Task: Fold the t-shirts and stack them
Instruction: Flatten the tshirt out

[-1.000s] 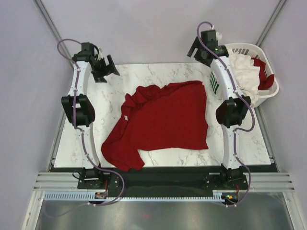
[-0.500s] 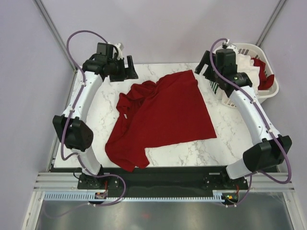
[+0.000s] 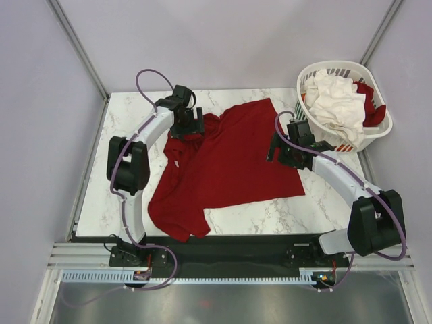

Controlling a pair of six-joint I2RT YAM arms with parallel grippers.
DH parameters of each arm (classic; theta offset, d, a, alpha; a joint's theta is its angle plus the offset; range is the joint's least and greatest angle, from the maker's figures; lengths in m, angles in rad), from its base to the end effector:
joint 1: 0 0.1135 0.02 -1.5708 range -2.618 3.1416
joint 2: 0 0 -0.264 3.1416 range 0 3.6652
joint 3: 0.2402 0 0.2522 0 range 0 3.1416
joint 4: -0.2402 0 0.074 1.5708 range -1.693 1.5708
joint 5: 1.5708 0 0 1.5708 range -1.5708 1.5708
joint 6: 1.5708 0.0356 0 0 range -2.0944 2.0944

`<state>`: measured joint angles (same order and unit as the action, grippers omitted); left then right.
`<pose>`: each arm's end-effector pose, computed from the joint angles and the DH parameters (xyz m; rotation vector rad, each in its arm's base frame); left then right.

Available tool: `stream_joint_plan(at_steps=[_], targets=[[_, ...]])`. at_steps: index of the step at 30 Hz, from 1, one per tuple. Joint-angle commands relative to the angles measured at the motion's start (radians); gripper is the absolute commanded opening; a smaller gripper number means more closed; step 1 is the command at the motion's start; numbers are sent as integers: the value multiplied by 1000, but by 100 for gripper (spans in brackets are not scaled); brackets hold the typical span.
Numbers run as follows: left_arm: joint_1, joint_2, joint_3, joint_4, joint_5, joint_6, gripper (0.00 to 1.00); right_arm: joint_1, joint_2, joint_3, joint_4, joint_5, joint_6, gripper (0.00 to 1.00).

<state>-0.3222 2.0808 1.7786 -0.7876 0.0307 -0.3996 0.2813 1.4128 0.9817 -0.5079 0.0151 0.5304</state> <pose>0.4277 -0.1439 0.2311 -0.0939 2.6877 -0.2715 0.2795 0.0802 0.2379 0.3215 2.5175 0.3099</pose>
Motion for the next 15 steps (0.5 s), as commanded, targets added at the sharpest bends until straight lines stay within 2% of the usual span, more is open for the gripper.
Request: stream_joint_plan(at_steps=[1, 7, 15], targets=[[3, -8, -37, 108, -69, -94, 93, -1, -40, -3, 39, 2, -55, 98], [3, 45, -22, 177, -81, -151, 89, 1, -32, 5, 26, -12, -67, 98], [2, 151, 76, 197, -75, -194, 78, -1, -14, 3, 28, -37, -76, 98]])
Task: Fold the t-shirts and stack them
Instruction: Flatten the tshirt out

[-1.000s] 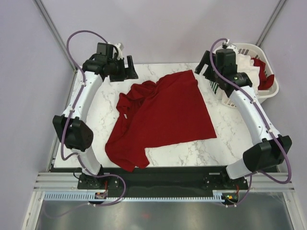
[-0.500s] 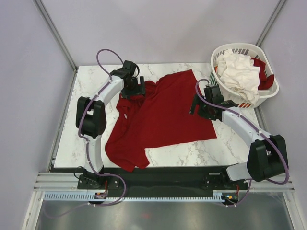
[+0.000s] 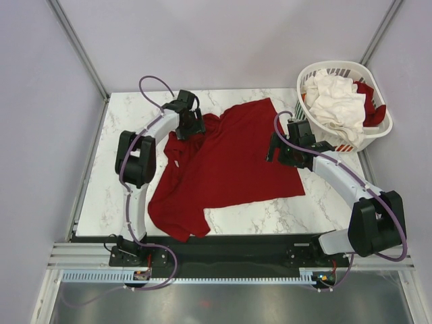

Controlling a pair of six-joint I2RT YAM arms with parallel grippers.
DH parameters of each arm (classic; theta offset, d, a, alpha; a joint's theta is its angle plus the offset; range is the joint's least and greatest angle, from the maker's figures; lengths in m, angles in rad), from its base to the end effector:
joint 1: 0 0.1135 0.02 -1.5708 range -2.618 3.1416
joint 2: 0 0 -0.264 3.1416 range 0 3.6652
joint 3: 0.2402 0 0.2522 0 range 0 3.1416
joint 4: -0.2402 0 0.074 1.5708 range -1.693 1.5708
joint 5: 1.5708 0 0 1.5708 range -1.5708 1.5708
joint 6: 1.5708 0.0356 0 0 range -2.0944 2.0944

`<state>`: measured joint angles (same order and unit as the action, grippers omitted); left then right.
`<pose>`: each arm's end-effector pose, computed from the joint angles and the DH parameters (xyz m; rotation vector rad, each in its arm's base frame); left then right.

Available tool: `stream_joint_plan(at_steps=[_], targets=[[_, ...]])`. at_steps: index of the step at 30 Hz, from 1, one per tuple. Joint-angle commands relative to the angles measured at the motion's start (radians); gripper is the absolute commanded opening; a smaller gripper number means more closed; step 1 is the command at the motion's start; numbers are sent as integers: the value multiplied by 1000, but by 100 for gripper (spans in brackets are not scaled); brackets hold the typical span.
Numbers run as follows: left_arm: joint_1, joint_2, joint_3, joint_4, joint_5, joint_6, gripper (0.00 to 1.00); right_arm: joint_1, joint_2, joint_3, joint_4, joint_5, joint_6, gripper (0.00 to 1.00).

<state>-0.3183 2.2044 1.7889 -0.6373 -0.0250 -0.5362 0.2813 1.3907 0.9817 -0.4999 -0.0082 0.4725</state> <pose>0.4551 -0.1490 0.1871 -0.2966 2.6314 -0.2606 0.2773 0.0804 0.2444 0.2360 2.4984 0.3269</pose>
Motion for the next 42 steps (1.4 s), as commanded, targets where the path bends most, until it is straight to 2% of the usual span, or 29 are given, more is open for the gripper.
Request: stream_joint_plan(at_steps=[1, 4, 8, 13, 16, 17, 24, 27, 29, 30, 32, 33, 34, 35, 36, 38, 42], targets=[[-2, 41, 78, 47, -19, -64, 78, -1, 8, 2, 20, -13, -17, 98], [-2, 57, 96, 50, -26, -85, 70, -1, 16, -3, 23, -10, -20, 98], [-2, 67, 129, 47, -50, -85, 46, -1, 27, -11, 31, -16, -20, 98], [-2, 35, 139, 45, -75, -76, 31, 1, 28, -17, 34, -24, -20, 98], [-1, 11, 139, 45, -89, -58, 15, 2, 31, -20, 37, -22, -20, 98], [-1, 9, 141, 45, -93, -53, 2, 1, 34, -20, 38, -22, -20, 98], [8, -18, 187, 44, -82, 30, 2, 2, 36, -31, 46, -18, -21, 97], [88, -37, 216, 41, -70, 47, 2, 4, 37, -31, 44, -26, -23, 97], [207, -34, 222, 41, -40, -11, 2, 4, 30, -31, 44, -27, -25, 96], [252, -22, 242, 41, -30, -36, 4, 4, 27, -31, 46, -26, -25, 97], [388, 49, 277, 37, 70, -120, 17, 7, 21, -29, 44, -26, -25, 97], [431, 69, 291, 37, 117, -157, 27, 7, 21, -28, 44, -27, -23, 97], [505, 87, 290, 39, 160, -195, 45, 9, 19, -25, 44, -27, -25, 97], [533, 103, 291, 41, 245, -237, 72, 9, 18, -25, 43, -27, -26, 97], [565, 101, 276, 39, 249, -246, 76, 12, 16, -25, 41, -24, -26, 97], [579, 71, 218, 42, 222, -251, 100, 13, 11, -25, 41, -24, -26, 97], [538, -35, 166, 56, 198, -153, 99, 19, 16, -25, 43, -21, -28, 97]])
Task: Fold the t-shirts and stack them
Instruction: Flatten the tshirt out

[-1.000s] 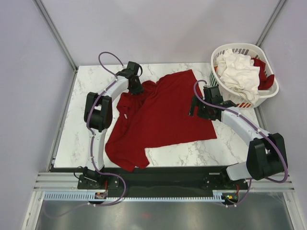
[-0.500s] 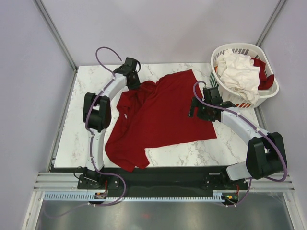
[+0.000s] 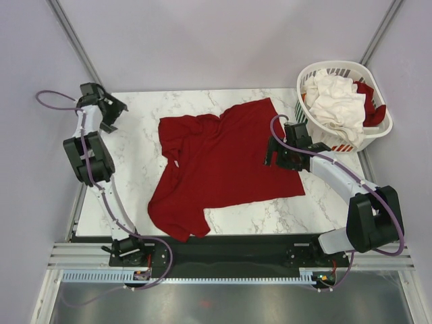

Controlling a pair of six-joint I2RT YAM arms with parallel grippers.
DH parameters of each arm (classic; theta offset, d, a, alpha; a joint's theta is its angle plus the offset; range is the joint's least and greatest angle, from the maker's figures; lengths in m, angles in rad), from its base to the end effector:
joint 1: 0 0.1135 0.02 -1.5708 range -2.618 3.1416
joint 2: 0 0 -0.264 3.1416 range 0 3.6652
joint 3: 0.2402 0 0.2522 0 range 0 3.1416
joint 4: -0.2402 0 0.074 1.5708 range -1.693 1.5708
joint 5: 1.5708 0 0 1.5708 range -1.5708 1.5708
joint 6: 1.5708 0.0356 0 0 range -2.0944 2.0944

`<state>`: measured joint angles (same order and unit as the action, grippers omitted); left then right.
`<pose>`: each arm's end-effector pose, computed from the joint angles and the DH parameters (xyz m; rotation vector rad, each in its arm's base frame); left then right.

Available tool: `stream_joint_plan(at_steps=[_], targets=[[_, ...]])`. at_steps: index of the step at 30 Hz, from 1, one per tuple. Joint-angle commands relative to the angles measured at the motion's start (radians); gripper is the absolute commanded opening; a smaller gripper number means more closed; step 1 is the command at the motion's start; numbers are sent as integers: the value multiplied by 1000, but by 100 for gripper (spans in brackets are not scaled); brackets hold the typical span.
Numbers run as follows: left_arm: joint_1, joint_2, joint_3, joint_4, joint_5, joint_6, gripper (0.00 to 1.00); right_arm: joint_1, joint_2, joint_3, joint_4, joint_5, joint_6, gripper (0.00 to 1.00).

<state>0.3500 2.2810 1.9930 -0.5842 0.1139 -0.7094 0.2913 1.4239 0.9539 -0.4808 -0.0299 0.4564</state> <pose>0.4846 0.1726 0.2179 -1.1977 2.1466 -0.2979 0.2781 0.0845 0.2280 0.1985 2.5471 0.3344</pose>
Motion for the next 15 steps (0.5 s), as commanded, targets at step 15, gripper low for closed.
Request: stream_joint_plan(at_steps=[15], targets=[[-454, -126, -171, 64, -33, 252, 61, 23, -16, 0, 24, 12, -18, 97]])
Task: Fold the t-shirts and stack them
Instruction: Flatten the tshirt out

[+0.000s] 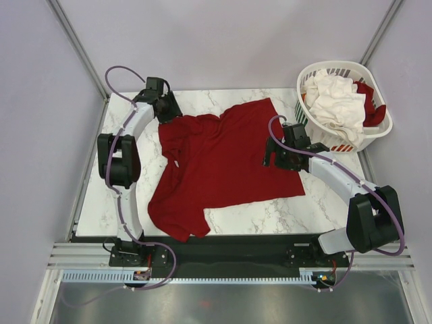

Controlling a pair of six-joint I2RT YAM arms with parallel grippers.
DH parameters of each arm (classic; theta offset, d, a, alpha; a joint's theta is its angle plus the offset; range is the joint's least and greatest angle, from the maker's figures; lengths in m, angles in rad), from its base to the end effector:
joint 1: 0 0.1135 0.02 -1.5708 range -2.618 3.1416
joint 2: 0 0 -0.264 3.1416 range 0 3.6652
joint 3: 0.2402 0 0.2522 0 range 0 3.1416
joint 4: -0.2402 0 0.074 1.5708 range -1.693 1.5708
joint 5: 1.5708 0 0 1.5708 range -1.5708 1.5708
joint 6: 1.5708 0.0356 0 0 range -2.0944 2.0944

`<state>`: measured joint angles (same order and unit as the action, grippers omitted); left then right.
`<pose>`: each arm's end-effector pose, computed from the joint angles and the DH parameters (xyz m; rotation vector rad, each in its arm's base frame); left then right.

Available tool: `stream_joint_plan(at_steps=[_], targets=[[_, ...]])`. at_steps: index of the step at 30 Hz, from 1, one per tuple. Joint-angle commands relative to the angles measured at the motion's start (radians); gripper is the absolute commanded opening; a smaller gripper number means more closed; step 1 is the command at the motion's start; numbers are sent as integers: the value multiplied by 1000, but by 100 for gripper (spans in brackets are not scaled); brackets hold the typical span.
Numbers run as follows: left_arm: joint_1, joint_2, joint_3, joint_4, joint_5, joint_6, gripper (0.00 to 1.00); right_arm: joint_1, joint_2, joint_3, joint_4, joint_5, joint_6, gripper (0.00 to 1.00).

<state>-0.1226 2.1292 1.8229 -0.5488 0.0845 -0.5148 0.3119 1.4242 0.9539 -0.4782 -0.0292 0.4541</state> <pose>0.4794 -0.0621 0.2381 -0.4411 2.4202 -0.3870 0.2765 0.0902 0.2281 0.1695 2.5482 0.3415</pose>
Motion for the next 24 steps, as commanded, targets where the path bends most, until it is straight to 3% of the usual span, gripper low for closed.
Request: stream_joint_plan(at_steps=[1, 13, 24], targets=[[0, 38, 4, 29, 7, 65, 60, 3, -15, 0, 21, 14, -15, 97], [-66, 41, -71, 15, -146, 45, 64, 6, 8, 3, 24, 12, -14, 97], [-95, 135, -36, 13, -232, 145, 77, 7, 27, 2, 32, 6, -14, 97]])
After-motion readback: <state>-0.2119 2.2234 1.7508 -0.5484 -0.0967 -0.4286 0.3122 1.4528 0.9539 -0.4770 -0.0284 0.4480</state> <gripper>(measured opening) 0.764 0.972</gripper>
